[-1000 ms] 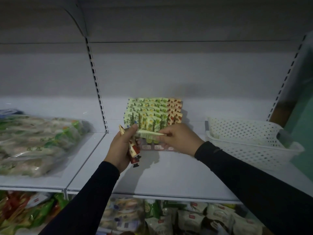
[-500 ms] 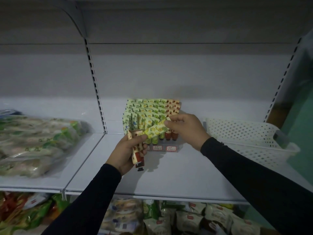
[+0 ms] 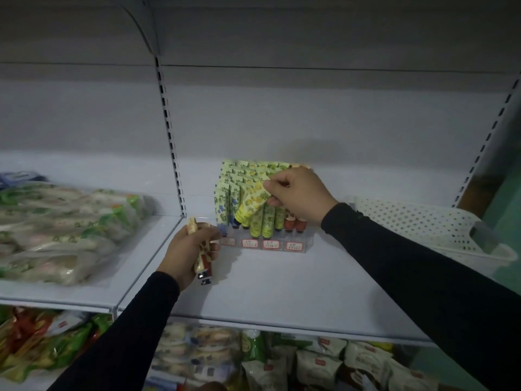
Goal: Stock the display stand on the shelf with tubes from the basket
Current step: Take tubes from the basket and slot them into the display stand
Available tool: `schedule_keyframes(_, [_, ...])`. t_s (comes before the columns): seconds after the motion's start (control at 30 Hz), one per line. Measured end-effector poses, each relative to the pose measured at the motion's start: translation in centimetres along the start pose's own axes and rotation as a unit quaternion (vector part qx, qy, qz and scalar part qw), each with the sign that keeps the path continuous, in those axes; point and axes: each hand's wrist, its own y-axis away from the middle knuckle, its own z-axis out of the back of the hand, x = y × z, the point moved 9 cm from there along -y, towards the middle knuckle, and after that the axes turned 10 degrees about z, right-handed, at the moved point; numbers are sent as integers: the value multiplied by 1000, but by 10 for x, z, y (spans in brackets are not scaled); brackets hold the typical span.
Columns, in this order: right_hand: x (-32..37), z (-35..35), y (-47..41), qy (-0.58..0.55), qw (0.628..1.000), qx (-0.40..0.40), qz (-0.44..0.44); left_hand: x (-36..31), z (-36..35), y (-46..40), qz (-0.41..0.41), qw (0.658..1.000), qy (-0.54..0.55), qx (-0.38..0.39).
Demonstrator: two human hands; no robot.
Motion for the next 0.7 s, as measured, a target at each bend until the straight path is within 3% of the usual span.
schedule_keyframes(0.17, [22,-12,-24,153,986,-18,71,4,44,-9,-8,996,70,-57])
schedule_keyframes(0.33, [19,-27,-34,202,976,-26,76,10,55,-11,-10,990,135,-48])
schedule_keyframes(0.7, [11,-49,-33,285,955,-20,83,13,53,-15,-5,991,132,-18])
